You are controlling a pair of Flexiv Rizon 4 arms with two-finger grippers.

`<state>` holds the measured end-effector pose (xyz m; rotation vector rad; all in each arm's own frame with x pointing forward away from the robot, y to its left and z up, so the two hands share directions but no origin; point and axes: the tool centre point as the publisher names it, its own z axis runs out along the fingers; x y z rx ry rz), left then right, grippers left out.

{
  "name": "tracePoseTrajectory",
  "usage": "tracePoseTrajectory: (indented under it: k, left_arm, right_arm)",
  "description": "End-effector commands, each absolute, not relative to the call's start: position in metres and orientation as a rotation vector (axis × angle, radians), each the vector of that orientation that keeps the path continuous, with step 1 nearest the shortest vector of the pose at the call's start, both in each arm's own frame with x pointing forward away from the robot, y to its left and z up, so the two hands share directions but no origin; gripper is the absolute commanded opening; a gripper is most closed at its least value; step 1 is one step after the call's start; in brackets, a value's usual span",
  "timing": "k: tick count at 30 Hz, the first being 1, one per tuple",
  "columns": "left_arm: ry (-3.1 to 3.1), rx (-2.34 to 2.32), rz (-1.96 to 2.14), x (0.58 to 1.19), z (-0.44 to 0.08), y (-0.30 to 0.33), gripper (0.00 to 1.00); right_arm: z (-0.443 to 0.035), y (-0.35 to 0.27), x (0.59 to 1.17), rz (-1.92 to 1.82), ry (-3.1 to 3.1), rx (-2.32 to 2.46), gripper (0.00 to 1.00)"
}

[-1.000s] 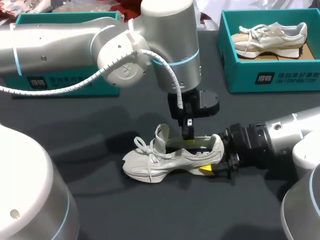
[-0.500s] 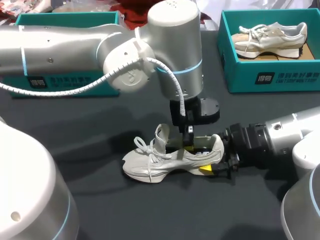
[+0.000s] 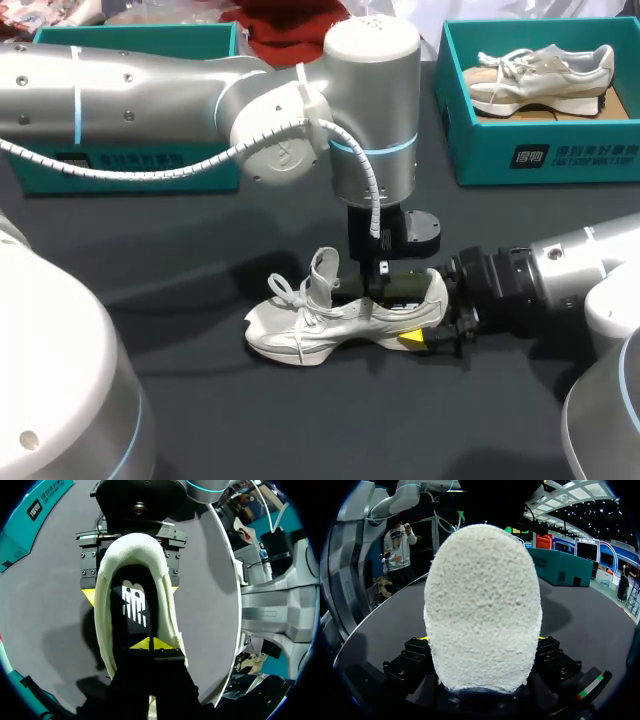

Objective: Take the shoe out of the shoebox, open the shoe tongue, remove and reinsert the insole, then place the shoe into the shoebox

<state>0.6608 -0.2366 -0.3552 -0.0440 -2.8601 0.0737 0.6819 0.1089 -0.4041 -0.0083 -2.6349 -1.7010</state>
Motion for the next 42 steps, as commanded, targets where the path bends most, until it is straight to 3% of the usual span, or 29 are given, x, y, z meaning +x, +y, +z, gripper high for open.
tracePoseTrajectory:
  k: [1, 9, 10, 12, 15, 17, 33, 39, 42]
  left_arm:
    - [-2.872, -0.056, 0.061, 0.655, -0.359, -0.228, 0.00]
    - [-2.908, -0.075, 0.037, 0.646, -0.368, -0.217, 0.02]
    - [-2.908, -0.077, 0.037, 0.646, -0.369, -0.217, 0.19]
    - [-2.910, -0.084, 0.043, 0.645, -0.371, -0.217, 0.35]
    - [-2.934, -0.090, 0.044, 0.644, -0.374, -0.218, 0.47]
    - [-2.944, -0.091, 0.045, 0.644, -0.378, -0.219, 0.49]
    - [-3.130, 0.036, -0.026, 0.669, -0.405, -0.237, 0.45]
    - [-3.177, 0.143, -0.082, 0.684, -0.410, -0.236, 0.35]
    - [-3.169, 0.173, -0.072, 0.690, -0.409, -0.230, 0.16]
  right_arm:
    - [-0.405, 0.111, 0.682, -1.698, -2.639, -0.011, 0.00]
    - [-0.405, 0.111, 0.682, -1.698, -2.639, -0.011, 0.00]
    - [-0.405, 0.111, 0.682, -1.698, -2.639, -0.011, 0.00]
    - [-0.405, 0.111, 0.682, -1.698, -2.639, -0.011, 0.00]
    - [-0.405, 0.111, 0.682, -1.698, -2.639, -0.011, 0.00]
    - [-0.405, 0.111, 0.682, -1.698, -2.639, -0.011, 0.00]
    - [-0.405, 0.111, 0.682, -1.698, -2.639, -0.011, 0.00]
    - [-0.405, 0.111, 0.682, -1.698, -2.639, -0.011, 0.00]
    - [-0.405, 0.111, 0.682, -1.698, -2.639, -0.011, 0.00]
